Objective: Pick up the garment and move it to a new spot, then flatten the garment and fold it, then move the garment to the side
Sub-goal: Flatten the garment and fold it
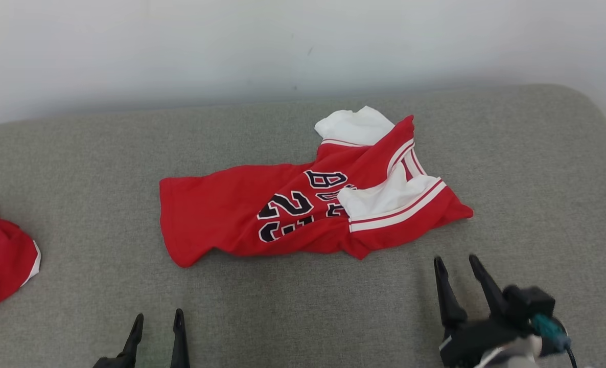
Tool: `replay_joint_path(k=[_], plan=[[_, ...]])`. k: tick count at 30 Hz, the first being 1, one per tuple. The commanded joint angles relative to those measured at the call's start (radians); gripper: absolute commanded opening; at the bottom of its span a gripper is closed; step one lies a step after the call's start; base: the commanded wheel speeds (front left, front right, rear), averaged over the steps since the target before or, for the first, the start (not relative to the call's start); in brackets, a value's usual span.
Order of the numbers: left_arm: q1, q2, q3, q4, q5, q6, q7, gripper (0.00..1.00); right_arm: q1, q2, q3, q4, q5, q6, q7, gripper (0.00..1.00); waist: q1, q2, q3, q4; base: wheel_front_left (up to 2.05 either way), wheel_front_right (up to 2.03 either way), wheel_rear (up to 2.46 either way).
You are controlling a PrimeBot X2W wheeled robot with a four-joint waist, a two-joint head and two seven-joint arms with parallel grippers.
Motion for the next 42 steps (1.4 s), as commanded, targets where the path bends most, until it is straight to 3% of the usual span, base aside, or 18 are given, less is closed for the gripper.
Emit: replay_joint_path(k=[1, 9, 15, 20, 26, 27, 29, 31, 39, 42], plan=[[-0.016, 0.000, -0.002, 0.003, -0.003, 0.001, -0.003, 1.00, -0.040, -0.005, 0.009, -0.004, -0.011, -0.002, -0.001, 1.00, 0.0000, 0.0000, 0.019, 0.009, 0.00, 0.00, 0.00], [-0.047, 0.000, -0.025, 0.015, -0.019, -0.006, -0.003, 1.00, -0.273, -0.055, 0.073, 0.065, 0.004, -0.002, 0.085, 1.00, 0.0000, 0.0000, 0.080, 0.050, 0.00, 0.00, 0.00], [-0.072, 0.000, -0.048, 0.027, -0.040, -0.003, -0.003, 1.00, -0.464, -0.102, 0.104, 0.172, 0.007, -0.002, 0.282, 1.00, 0.0000, 0.0000, 0.111, 0.088, 0.00, 0.00, 0.00], [-0.075, 0.000, -0.048, 0.030, -0.051, -0.001, -0.003, 1.00, -0.538, -0.122, 0.126, 0.237, -0.004, -0.002, 0.421, 1.00, 0.0000, 0.0000, 0.115, 0.105, 0.00, 0.00, 0.00], [-0.074, 0.000, -0.045, 0.029, -0.056, 0.004, -0.003, 1.00, -0.574, -0.127, 0.149, 0.285, -0.014, -0.002, 0.505, 1.00, 0.0000, 0.0000, 0.120, 0.113, 0.00, 0.00, 0.00], [-0.076, 0.000, -0.045, 0.028, -0.058, 0.005, -0.003, 1.00, -0.575, -0.126, 0.144, 0.293, -0.014, -0.002, 0.513, 0.92, 0.0000, 0.0000, 0.122, 0.114, 0.00, 0.00, 0.00], [-0.081, 0.000, -0.047, 0.025, -0.059, 0.005, -0.003, 1.00, -0.578, -0.124, 0.135, 0.306, -0.024, -0.002, 0.516, 0.40, 0.0000, 0.0000, 0.127, 0.116, 0.00, 0.00, 0.00], [-0.081, 0.000, -0.048, 0.023, -0.061, 0.006, -0.003, 1.00, -0.575, -0.116, 0.119, 0.319, -0.018, -0.002, 0.509, 0.00, 0.0000, 0.0000, 0.129, 0.116, 0.00, 0.00, 0.00], [-0.072, 0.000, -0.030, 0.020, -0.050, 0.007, -0.003, 1.00, -0.559, -0.102, 0.092, 0.320, -0.003, -0.002, 0.421, 0.00, 0.0000, 0.0000, 0.119, 0.094, 0.00, 0.00, 0.00], [-0.060, 0.000, -0.024, 0.018, -0.042, 0.000, -0.003, 1.00, -0.547, -0.095, 0.064, 0.299, 0.011, -0.002, 0.332, 0.00, 0.0000, 0.0000, 0.100, 0.079, 0.00, 0.00, 0.00]])
